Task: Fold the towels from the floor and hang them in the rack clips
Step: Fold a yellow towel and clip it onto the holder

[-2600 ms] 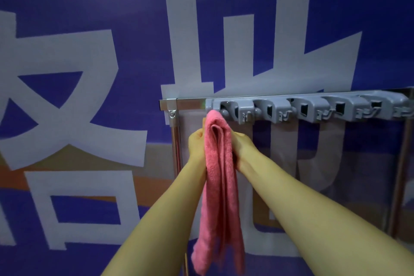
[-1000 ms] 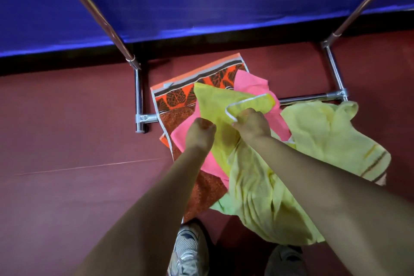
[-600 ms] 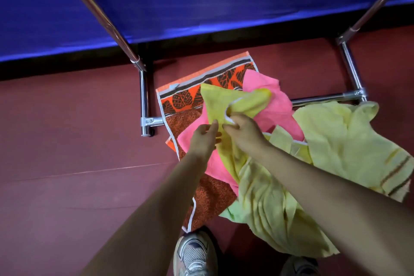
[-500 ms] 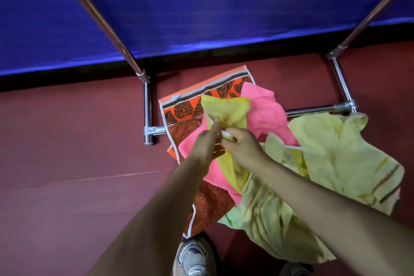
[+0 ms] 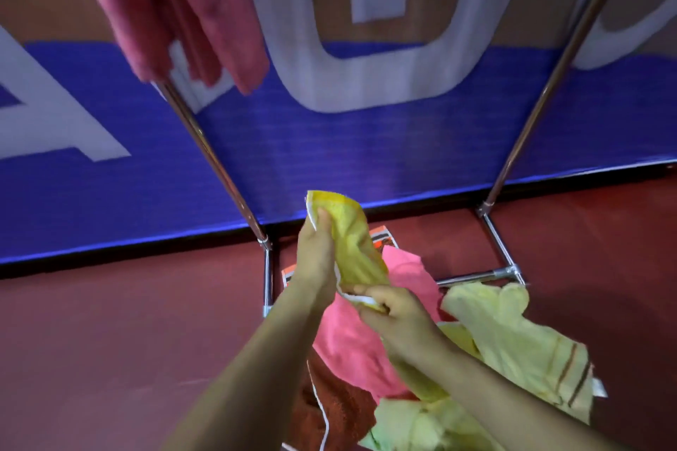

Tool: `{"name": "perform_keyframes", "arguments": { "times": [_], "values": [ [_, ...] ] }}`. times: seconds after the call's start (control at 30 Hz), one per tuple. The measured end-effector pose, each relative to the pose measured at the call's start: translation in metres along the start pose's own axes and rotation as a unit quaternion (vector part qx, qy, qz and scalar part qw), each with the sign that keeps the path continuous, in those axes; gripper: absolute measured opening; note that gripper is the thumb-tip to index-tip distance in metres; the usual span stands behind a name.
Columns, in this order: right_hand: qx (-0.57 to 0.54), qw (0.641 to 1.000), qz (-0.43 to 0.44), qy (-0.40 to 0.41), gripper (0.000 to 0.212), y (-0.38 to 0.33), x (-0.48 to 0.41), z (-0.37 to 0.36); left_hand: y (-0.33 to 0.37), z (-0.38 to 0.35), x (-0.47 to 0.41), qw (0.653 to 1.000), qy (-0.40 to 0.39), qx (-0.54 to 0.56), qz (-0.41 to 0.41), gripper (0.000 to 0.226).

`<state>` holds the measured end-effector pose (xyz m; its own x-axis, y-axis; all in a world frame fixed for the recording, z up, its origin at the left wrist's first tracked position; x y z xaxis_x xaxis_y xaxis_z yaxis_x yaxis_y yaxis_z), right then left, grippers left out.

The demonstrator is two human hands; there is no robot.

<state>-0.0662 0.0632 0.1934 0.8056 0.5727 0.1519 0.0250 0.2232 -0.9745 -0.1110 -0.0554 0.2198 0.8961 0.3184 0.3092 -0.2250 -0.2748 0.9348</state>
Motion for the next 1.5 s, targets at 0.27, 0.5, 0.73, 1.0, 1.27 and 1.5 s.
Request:
{"name": "perform_keyframes", "arguments": {
  "times": [0.27,0.5,0.73,1.0,1.27,1.5],
  "values": [
    [-0.081,0.985,0.094,0.118,0.033,-0.148,0.033,0.047,0.207,-0.066,0.082,0.979,-0.098,-0.050,-0.174,0.045],
    [0.092,0.941,0.120,0.303,0.064,-0.251,0.055,0.127,0.329,-0.104,0.174,0.938,-0.131,-0.085,-0.309,0.033],
    [0.051,0.969,0.140,0.198,0.014,-0.313,0.071,0.134,0.424,-0.083,0.228,0.916,-0.047,-0.071,-0.393,0.031],
    [0.068,0.961,0.197,0.181,0.016,-0.364,0.109,0.172,0.485,-0.017,0.243,0.892,0.074,-0.061,-0.442,0.038],
    [0.279,0.935,0.209,0.070,0.008,-0.461,0.144,0.180,0.483,0.037,0.254,0.872,0.171,-0.106,-0.446,0.034],
    [0.389,0.875,0.250,0.139,0.012,-0.505,0.154,0.190,0.471,0.052,0.255,0.881,0.172,-0.134,-0.420,0.026]
  ]
}}
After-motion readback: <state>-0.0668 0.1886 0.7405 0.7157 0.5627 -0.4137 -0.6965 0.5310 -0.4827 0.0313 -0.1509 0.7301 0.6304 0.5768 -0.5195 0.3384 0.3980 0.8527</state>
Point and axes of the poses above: each hand's wrist, its own x-axis away from the middle knuckle, its own z-axis out of the back of the hand, y = z × x, the point moved 8 cm from there along -x, towards the middle knuckle, and after that the axes turned 6 degrees about -y, right-handed, at the moved point
